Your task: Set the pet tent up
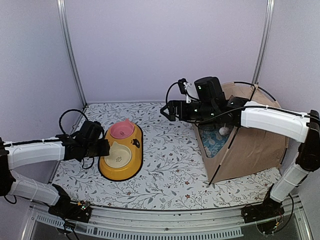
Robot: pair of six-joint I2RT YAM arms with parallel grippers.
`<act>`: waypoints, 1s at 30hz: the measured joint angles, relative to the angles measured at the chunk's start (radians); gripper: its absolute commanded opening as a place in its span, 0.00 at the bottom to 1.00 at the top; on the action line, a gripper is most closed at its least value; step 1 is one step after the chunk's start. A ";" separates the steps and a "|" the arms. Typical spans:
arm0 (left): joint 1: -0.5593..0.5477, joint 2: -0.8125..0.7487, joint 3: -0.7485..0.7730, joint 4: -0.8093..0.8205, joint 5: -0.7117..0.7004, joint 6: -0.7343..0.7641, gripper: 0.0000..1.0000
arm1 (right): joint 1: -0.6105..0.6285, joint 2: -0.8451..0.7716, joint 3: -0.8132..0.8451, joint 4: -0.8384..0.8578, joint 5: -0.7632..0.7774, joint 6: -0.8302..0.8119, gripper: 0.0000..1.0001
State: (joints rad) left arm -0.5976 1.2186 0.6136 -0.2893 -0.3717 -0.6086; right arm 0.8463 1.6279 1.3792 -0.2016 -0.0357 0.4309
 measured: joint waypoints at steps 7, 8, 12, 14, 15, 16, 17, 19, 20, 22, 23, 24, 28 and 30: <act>0.050 -0.045 0.000 0.011 0.025 -0.010 0.78 | 0.023 -0.064 -0.051 0.006 0.003 -0.002 0.99; 0.055 -0.052 0.000 0.017 0.029 -0.012 0.80 | 0.030 -0.074 -0.064 0.011 0.005 -0.003 0.99; 0.065 -0.076 0.000 0.035 0.051 -0.003 0.94 | 0.047 -0.137 -0.142 0.042 0.010 -0.021 0.99; 0.070 -0.091 0.000 0.047 0.061 0.004 0.99 | 0.052 -0.179 -0.196 0.066 0.017 -0.036 0.99; 0.073 -0.101 -0.001 0.054 0.068 0.008 0.99 | 0.053 -0.208 -0.230 0.077 0.023 -0.049 0.99; 0.076 -0.112 -0.001 0.062 0.074 0.013 0.99 | 0.055 -0.237 -0.263 0.091 0.031 -0.060 0.99; 0.079 -0.123 -0.001 0.071 0.079 0.016 0.99 | 0.055 -0.264 -0.293 0.100 0.040 -0.071 0.99; 0.082 -0.144 -0.001 0.087 0.088 0.023 0.99 | 0.055 -0.327 -0.357 0.129 0.063 -0.093 0.99; 0.084 -0.155 -0.001 0.096 0.092 0.029 0.99 | 0.055 -0.365 -0.395 0.147 0.079 -0.104 0.99; 0.086 -0.173 -0.001 0.107 0.097 0.038 0.99 | 0.055 -0.446 -0.466 0.181 0.106 -0.122 0.99; 0.087 -0.180 -0.001 0.114 0.099 0.042 0.99 | 0.055 -0.485 -0.495 0.196 0.116 -0.132 0.99; 0.089 -0.187 -0.001 0.121 0.100 0.045 0.99 | 0.055 -0.515 -0.515 0.204 0.124 -0.138 0.99; 0.094 -0.201 -0.002 0.140 0.110 0.060 0.99 | 0.055 -0.615 -0.555 0.233 0.156 -0.167 0.99; 0.095 -0.207 -0.001 0.148 0.118 0.064 0.99 | 0.055 -0.655 -0.568 0.241 0.169 -0.182 0.99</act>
State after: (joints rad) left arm -0.5022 1.0115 0.6125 -0.1410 -0.2539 -0.5446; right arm 0.9016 0.9733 0.8108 0.0395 0.1337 0.2489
